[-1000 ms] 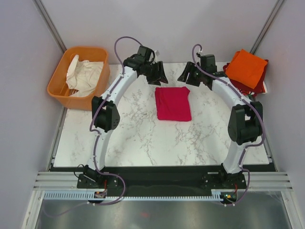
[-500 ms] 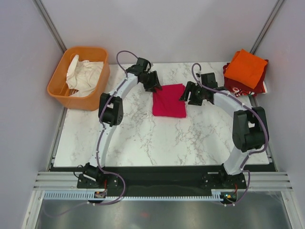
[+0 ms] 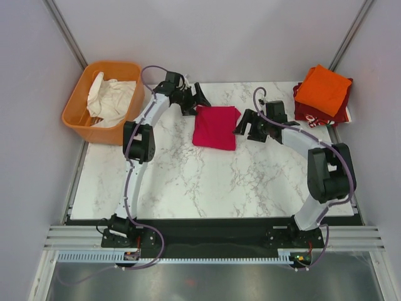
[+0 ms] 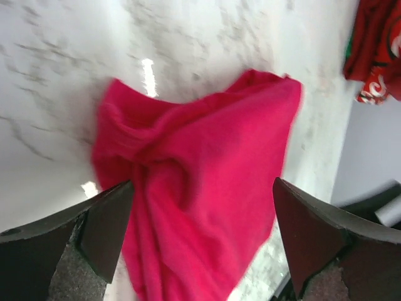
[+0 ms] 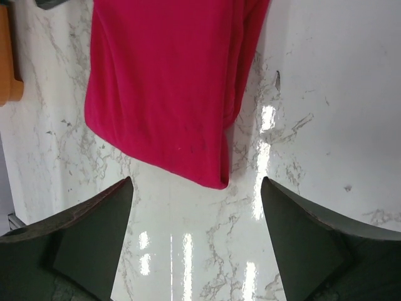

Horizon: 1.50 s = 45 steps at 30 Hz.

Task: Fold and stack the t-shirts
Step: Fold the tshirt, then neatly place the folded tshirt to the corner

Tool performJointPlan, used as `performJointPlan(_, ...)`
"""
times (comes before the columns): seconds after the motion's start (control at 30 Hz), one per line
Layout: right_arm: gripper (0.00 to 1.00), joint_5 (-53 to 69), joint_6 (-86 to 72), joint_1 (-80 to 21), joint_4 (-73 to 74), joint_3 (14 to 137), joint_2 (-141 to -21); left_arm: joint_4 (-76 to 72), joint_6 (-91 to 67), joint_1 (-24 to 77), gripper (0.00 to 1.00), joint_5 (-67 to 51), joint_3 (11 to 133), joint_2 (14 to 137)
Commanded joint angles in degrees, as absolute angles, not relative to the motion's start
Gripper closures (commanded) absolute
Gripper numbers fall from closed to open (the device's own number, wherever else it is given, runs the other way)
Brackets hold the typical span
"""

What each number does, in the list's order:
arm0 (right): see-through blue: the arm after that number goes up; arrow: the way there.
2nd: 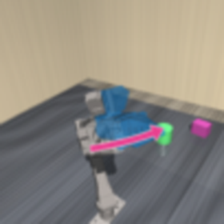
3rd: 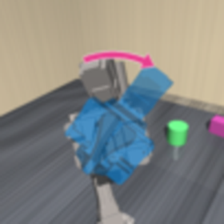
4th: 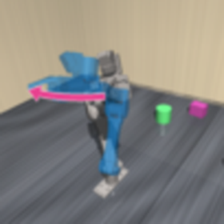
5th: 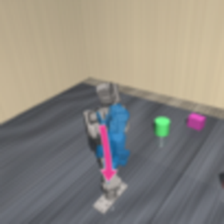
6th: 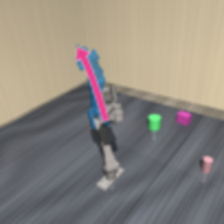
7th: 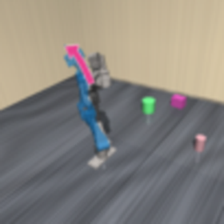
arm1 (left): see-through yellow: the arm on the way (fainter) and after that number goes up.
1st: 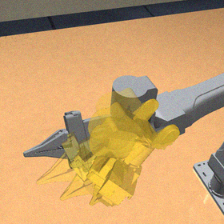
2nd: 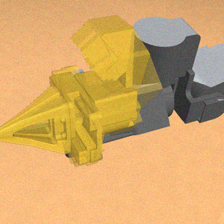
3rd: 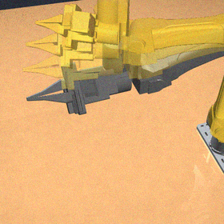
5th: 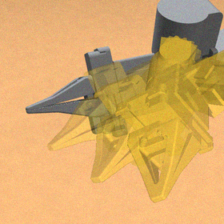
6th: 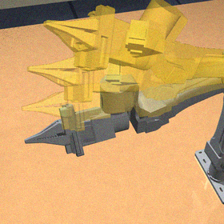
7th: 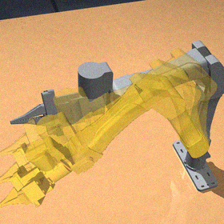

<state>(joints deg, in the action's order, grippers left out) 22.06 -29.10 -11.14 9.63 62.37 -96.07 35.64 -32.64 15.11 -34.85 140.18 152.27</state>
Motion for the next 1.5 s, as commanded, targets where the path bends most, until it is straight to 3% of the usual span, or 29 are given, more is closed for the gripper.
performJointPlan(0.0,0.09,24.8,-30.8,-11.1,4.1,65.7,-102.6,33.6,-31.4,15.9,0.0,-42.5,139.1,140.4)
performJointPlan(0.13,0.09,24.0,-30.9,-11.1,3.8,71.8,-109.8,34.0,-30.6,15.4,0.0,-39.1,126.4,126.1)
performJointPlan(0.43,0.14,21.6,-32.3,-11.1,3.2,81.4,-123.6,35.7,-26.4,15.1,0.0,-31.6,84.7,92.7)
performJointPlan(0.8,0.24,17.5,-35.4,-10.9,4.3,92.3,-132.2,43.2,-19.5,15.2,0.0,-24.8,61.2,70.3)
performJointPlan(0.9,0.32,17.6,-36.3,-11.1,3.6,91.9,-133.3,43.3,-19.0,15.1,0.0,-24.0,56.8,68.2)
performJointPlan(1.0,0.49,19.2,-37.8,-11.2,0.4,90.2,-134.0,43.0,-18.4,15.1,0.0,-22.2,54.1,68.2)
performJointPlan(1.23,1.0,25.0,-40.4,-12.1,-6.7,89.3,-136.2,40.6,-18.3,15.2,0.0,-20.2,51.4,70.0)
performJointPlan(1.47,1.0,27.1,-36.3,-12.9,-6.9,91.5,-131.8,40.7,-19.3,15.1,0.0,-18.7,51.0,65.4)
